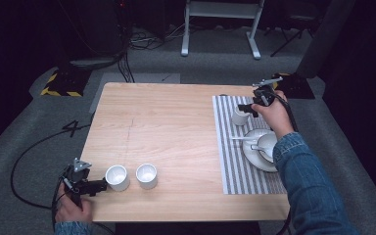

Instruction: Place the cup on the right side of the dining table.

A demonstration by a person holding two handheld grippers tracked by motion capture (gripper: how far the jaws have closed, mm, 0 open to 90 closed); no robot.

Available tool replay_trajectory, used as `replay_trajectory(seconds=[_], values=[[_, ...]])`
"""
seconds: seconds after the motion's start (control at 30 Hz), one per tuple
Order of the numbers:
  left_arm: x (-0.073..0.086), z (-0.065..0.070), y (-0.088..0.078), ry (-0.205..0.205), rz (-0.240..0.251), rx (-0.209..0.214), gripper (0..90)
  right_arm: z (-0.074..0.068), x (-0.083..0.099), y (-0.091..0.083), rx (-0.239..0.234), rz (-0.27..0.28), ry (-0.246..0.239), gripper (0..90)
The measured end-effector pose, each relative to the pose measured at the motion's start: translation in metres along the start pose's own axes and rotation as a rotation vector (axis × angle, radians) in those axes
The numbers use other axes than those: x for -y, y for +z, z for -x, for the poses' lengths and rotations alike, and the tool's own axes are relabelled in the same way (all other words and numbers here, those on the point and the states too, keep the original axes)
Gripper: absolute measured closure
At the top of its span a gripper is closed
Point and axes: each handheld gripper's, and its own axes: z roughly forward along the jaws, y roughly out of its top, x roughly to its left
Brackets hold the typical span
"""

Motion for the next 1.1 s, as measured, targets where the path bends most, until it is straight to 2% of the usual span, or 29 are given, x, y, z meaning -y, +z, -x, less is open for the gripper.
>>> replay_trajectory(seconds=[0.07, 0.27, 0.3, 0.4, 0.5, 0.6, 0.73, 0.97, 1.1], values=[[0.0, 0.0, 0.0, 0.0, 0.0, 0.0, 0.1, -0.001, 0.002, -0.008, -0.012, -0.019, -0.027, 22.5], [0.0, 0.0, 0.0, 0.0, 0.0, 0.0, 0.1, -0.009, 0.006, -0.029, -0.028, 0.025, -0.05, 22.7], [0.0, 0.0, 0.0, 0.0, 0.0, 0.0, 0.1, -0.013, 0.006, -0.037, -0.037, 0.034, -0.057, 22.6], [0.0, 0.0, 0.0, 0.0, 0.0, 0.0, 0.1, -0.018, 0.007, -0.045, -0.046, 0.044, -0.064, 22.6], [0.0, 0.0, 0.0, 0.0, 0.0, 0.0, 0.1, -0.028, 0.011, -0.06, -0.071, 0.052, -0.105, 22.3], [0.0, 0.0, 0.0, 0.0, 0.0, 0.0, 0.1, -0.033, 0.013, -0.066, -0.085, 0.061, -0.111, 22.4], [0.0, 0.0, 0.0, 0.0, 0.0, 0.0, 0.1, -0.044, 0.025, -0.081, -0.113, 0.062, -0.151, 22.7], [0.0, 0.0, 0.0, -0.001, 0.0, 0.0, 0.1, -0.055, 0.041, -0.104, -0.14, 0.086, -0.168, 23.0], [0.0, 0.0, 0.0, -0.001, 0.0, 0.0, 0.1, -0.06, 0.052, -0.116, -0.14, 0.089, -0.185, 23.0]])
